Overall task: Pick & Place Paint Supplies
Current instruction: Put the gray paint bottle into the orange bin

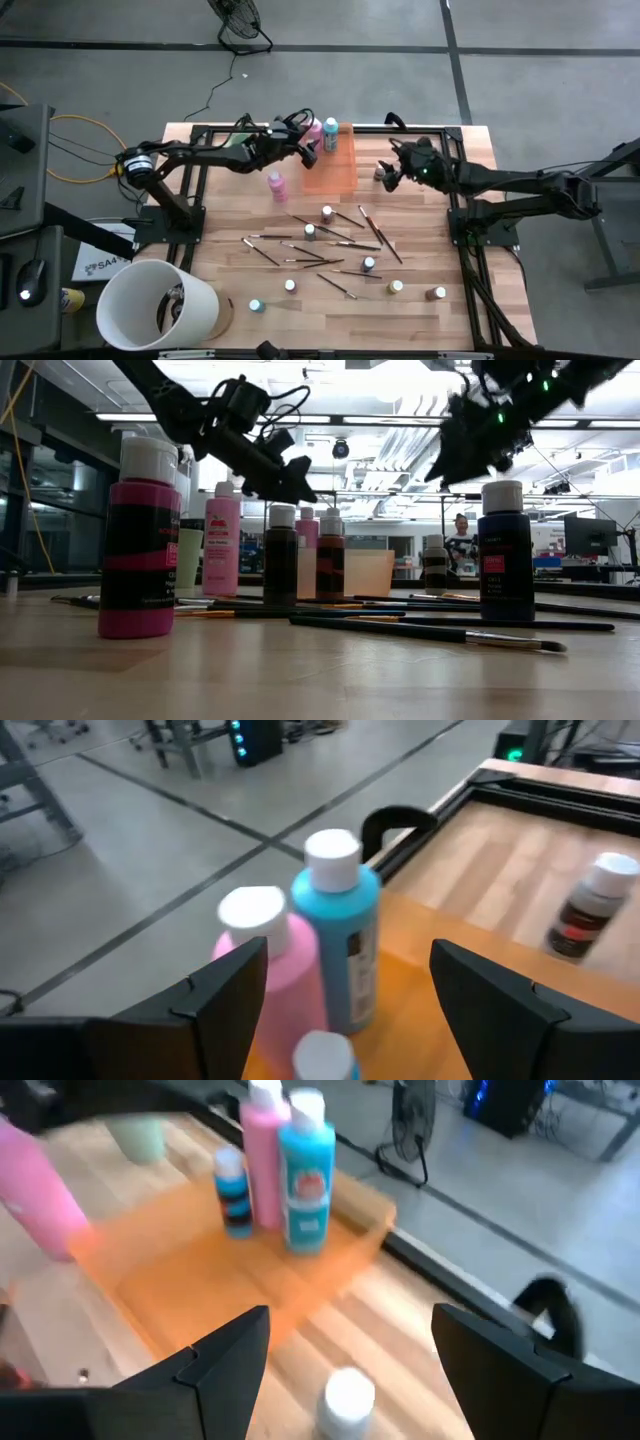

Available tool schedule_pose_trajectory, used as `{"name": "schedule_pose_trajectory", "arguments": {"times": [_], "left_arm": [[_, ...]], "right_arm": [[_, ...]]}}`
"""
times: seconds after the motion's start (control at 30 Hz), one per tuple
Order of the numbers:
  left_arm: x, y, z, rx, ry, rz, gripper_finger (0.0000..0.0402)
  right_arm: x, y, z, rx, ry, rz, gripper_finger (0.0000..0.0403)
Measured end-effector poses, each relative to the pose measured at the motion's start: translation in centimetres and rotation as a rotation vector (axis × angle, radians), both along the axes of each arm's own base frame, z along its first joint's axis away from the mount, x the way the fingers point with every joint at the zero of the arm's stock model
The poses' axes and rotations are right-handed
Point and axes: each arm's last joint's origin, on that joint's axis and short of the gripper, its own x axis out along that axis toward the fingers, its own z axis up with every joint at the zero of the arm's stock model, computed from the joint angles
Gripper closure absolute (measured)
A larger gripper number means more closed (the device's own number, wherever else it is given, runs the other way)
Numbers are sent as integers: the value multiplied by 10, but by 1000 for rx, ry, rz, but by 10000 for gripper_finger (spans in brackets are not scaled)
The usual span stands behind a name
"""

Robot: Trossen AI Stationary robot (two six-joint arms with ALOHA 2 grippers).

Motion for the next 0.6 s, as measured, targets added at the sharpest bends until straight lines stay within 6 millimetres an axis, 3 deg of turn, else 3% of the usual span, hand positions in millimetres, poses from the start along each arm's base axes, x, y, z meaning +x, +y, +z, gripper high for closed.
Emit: {"name": "schedule_pose_trajectory", "arguments": {"times": [0.4, 0.6], "left_arm": [[1, -6, 1, 20, 29, -57, 126], [1, -6, 1, 22, 30, -59, 126]], "right_arm": [[-21, 26, -77, -34, -125, 44, 129], [-31, 30, -90, -102, -161, 41, 129]]}}
